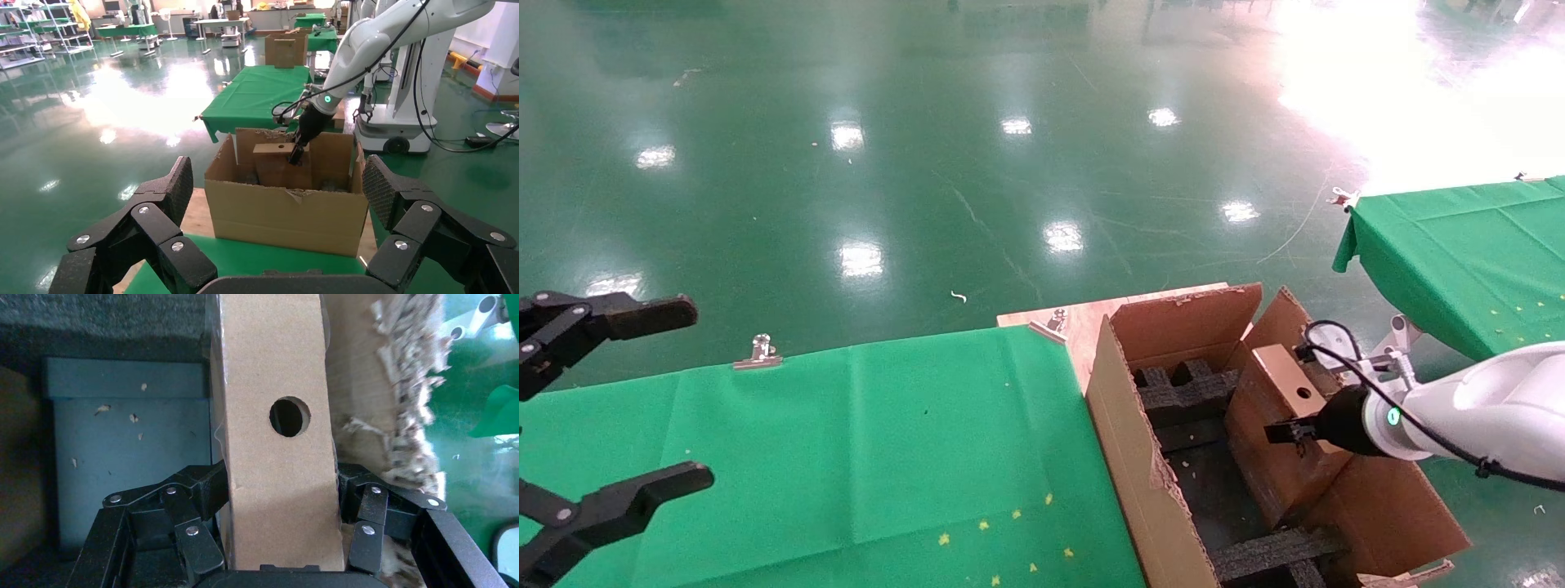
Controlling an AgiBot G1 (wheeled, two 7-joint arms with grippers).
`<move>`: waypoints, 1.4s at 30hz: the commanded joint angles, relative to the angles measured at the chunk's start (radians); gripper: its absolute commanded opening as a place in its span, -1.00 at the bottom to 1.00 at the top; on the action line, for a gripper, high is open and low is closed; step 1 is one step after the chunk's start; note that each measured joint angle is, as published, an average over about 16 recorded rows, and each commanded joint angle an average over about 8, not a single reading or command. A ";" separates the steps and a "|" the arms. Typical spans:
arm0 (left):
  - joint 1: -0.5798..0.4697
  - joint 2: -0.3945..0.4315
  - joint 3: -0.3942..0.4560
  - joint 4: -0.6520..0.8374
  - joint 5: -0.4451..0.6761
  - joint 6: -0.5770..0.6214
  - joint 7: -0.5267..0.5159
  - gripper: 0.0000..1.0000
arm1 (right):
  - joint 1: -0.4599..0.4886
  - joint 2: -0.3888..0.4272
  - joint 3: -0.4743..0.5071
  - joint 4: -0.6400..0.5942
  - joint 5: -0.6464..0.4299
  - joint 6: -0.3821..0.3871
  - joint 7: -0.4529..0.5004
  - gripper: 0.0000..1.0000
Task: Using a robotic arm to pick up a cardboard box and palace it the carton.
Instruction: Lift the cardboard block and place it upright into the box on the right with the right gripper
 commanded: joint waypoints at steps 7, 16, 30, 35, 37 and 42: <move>0.000 0.000 0.000 0.000 0.000 0.000 0.000 1.00 | -0.043 -0.019 -0.013 -0.023 -0.021 0.031 0.029 -1.00; 0.000 0.000 0.000 0.000 0.000 0.000 0.000 1.00 | -0.077 -0.036 -0.027 -0.048 0.003 0.047 0.024 -1.00; 0.000 0.000 0.000 0.000 0.000 0.000 0.000 1.00 | -0.093 -0.054 -0.035 -0.091 0.064 0.061 -0.023 0.65; 0.000 0.000 0.000 0.000 0.000 0.000 0.000 1.00 | -0.094 -0.054 -0.036 -0.092 0.068 0.061 -0.024 1.00; 0.000 0.000 0.000 0.000 0.000 0.000 0.000 1.00 | -0.093 -0.054 -0.035 -0.092 0.069 0.060 -0.023 1.00; 0.000 0.000 0.000 0.000 0.000 0.000 0.000 1.00 | -0.085 -0.049 -0.032 -0.090 0.067 0.056 -0.019 1.00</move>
